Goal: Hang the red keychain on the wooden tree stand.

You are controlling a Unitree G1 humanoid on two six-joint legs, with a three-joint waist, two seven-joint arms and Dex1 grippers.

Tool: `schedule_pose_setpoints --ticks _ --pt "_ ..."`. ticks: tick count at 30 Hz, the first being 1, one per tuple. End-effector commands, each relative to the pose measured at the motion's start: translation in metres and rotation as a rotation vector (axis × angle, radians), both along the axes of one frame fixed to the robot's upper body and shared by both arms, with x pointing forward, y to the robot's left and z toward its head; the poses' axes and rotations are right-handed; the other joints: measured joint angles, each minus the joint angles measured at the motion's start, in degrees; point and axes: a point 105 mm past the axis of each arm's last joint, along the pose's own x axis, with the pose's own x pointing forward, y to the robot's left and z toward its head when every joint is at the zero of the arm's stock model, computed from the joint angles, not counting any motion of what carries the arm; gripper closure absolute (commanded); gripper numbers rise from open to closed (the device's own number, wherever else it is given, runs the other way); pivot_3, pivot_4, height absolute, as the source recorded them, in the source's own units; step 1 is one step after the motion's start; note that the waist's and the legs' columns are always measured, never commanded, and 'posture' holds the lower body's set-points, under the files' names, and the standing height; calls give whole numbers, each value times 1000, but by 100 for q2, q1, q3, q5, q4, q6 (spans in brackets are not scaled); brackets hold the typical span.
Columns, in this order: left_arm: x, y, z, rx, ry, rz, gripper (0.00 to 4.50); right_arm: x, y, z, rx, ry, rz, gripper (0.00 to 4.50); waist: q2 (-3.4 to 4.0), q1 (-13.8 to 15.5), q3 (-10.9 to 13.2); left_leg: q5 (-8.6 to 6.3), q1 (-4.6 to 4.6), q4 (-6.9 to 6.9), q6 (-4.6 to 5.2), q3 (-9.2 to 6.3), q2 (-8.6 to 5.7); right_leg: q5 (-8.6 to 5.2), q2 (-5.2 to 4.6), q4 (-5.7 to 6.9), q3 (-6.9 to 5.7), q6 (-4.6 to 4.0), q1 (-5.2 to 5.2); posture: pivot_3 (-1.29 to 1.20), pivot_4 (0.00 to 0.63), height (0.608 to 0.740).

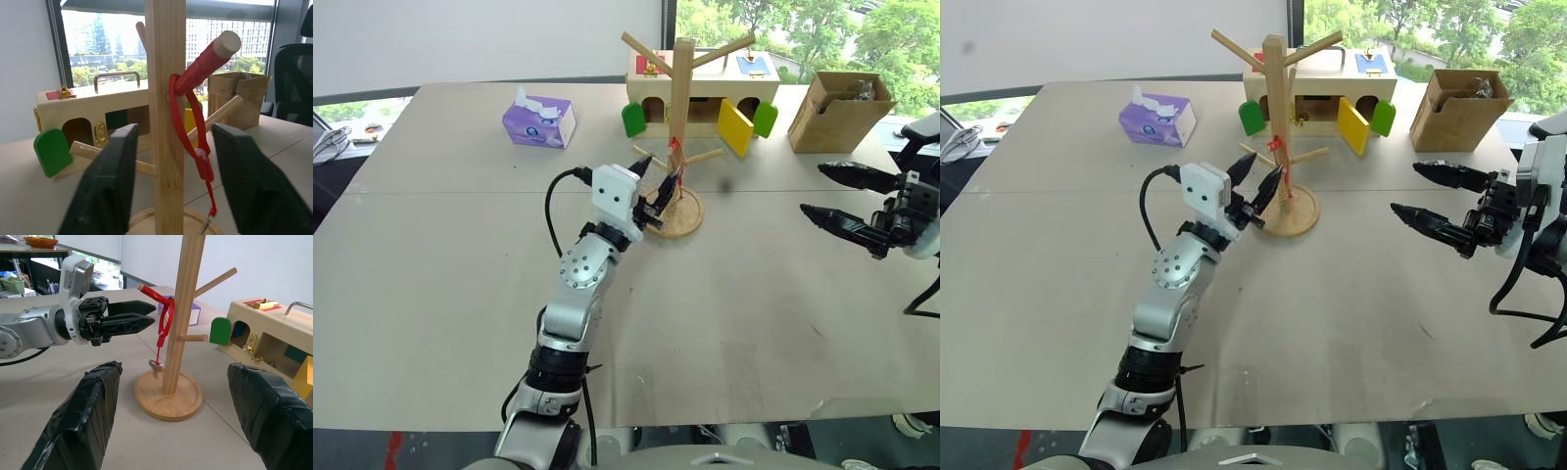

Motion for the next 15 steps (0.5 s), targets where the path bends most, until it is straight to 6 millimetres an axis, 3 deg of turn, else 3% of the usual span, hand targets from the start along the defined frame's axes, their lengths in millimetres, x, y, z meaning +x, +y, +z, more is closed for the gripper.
schedule_pose_setpoints --ticks 1,5,10,15 --pt "-4 4 11 -16 -45 27 72 -2 0 7 7 -48 -25 757 0 0 0 0 0 0 0 0 0 0 0 0 0 0 0 0 150 740" --pt "1 32 -6 -45 34 146 72 18 -6 -9 49 -38 -161 757 -1 -15 -2 2 0 0 -3 0 2 0 0 0 1 0 0 0 150 740" --pt "6 94 -40 -48 147 390 72 55 -16 -62 131 -13 -442 757 -2 -25 -4 17 6 -1 -29 0 10 0 18 1 9 0 -2 0 150 740" --pt "0 139 -67 -42 209 571 72 76 -22 -99 215 -14 -650 757 1 -9 -3 18 0 -1 -31 6 8 0 9 3 9 0 -6 0 150 740"
